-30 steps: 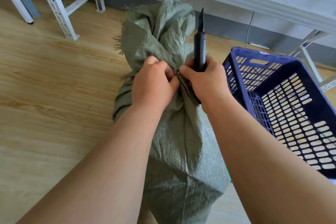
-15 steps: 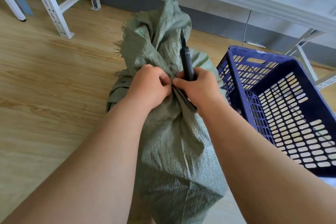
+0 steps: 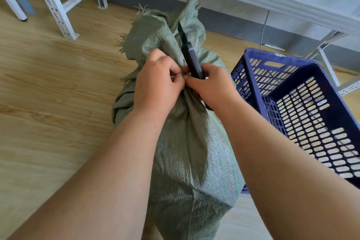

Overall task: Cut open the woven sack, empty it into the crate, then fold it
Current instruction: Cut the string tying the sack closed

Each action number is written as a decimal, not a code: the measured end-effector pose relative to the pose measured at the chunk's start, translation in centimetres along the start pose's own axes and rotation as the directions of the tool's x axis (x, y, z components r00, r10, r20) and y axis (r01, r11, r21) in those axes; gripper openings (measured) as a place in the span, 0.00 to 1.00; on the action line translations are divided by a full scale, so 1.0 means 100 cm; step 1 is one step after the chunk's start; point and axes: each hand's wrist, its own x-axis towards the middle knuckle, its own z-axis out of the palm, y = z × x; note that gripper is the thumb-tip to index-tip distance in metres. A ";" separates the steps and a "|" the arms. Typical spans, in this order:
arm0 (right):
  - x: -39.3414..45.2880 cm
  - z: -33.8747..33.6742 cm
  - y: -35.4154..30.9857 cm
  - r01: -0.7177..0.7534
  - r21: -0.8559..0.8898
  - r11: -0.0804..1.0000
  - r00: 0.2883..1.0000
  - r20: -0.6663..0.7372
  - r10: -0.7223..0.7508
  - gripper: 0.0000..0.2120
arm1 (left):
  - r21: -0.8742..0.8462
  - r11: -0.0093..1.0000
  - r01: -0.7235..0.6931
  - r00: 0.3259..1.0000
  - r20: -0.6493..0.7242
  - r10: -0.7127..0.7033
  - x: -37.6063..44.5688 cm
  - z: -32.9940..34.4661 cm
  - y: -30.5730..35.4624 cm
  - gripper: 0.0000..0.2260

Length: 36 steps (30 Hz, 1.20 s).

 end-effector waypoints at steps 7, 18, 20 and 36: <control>0.004 0.003 -0.008 0.160 -0.187 0.969 0.968 -0.163 -0.191 0.08 | -0.034 0.997 -0.066 0.996 -0.065 0.064 0.008 -0.007 0.010 0.01; 0.007 -0.005 -0.038 0.216 -0.066 0.974 0.935 -0.272 -0.226 0.07 | 0.040 0.999 -0.022 0.989 -0.146 0.028 0.020 -0.022 0.024 0.04; 0.007 0.000 -0.027 0.143 -0.062 0.988 0.968 -0.199 -0.153 0.07 | 0.043 0.998 0.050 0.998 -0.036 -0.048 0.014 -0.016 0.016 0.04; -0.017 -0.010 -0.016 0.011 -0.088 0.996 0.981 -0.194 -0.028 0.12 | -0.087 0.961 0.262 0.964 0.061 -0.257 0.015 -0.007 0.011 0.05</control>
